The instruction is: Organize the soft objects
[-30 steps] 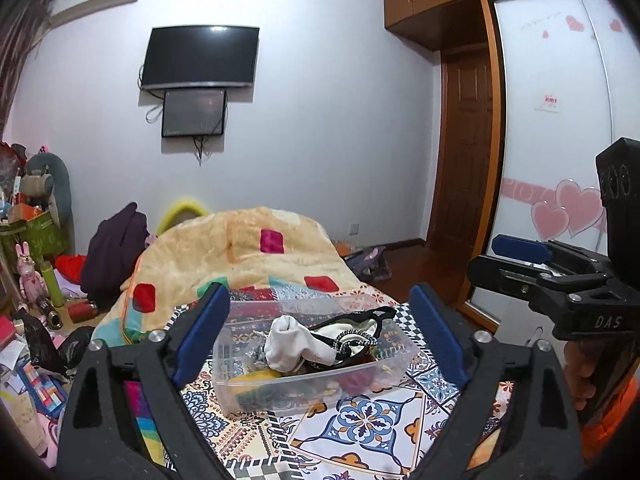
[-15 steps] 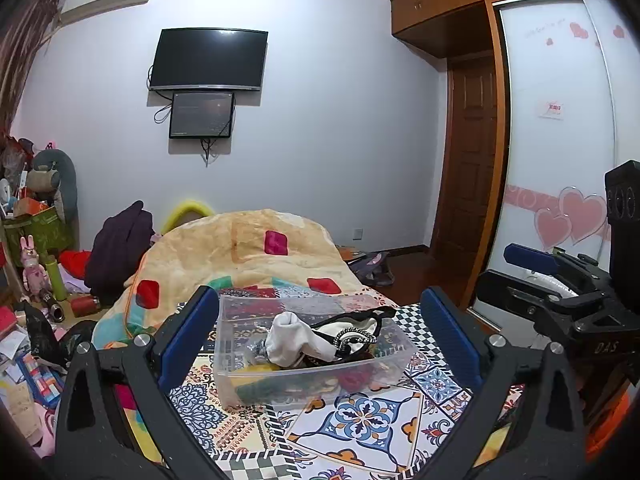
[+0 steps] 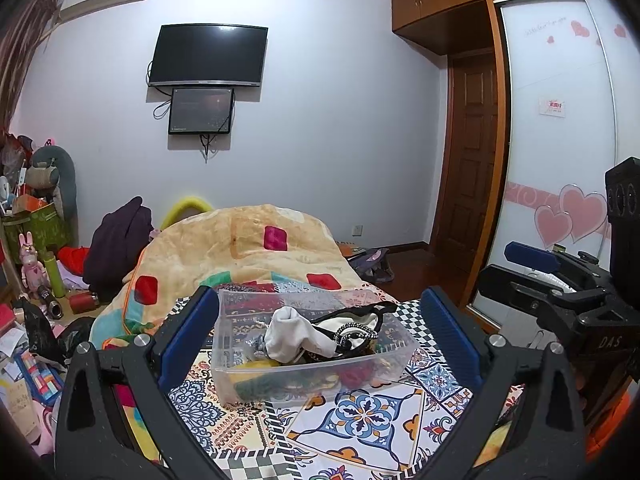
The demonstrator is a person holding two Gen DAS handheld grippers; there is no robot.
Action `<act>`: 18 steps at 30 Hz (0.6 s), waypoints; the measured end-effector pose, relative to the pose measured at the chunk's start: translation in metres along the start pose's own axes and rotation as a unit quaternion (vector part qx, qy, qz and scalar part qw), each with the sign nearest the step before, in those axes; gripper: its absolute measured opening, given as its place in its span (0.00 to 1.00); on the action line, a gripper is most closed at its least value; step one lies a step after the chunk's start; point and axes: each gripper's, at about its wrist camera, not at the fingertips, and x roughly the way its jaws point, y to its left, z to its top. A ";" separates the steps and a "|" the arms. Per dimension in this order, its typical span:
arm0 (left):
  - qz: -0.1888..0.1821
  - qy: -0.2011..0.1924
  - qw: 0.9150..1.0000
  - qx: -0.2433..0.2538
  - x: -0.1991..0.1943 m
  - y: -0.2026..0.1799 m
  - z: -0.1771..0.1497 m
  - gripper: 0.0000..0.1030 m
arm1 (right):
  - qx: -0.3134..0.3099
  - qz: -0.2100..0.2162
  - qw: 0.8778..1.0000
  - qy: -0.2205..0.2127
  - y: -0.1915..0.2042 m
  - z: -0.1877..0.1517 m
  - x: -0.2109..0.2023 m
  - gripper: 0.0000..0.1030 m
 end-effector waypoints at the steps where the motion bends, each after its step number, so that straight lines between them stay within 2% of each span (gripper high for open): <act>1: 0.000 0.000 1.000 0.001 0.000 0.000 0.000 0.99 | 0.000 0.000 1.000 0.000 0.000 0.000 0.000 0.98; 18: -0.001 -0.003 1.000 0.003 -0.002 -0.001 0.000 0.99 | 0.000 0.004 1.000 -0.003 0.000 0.002 -0.001 0.99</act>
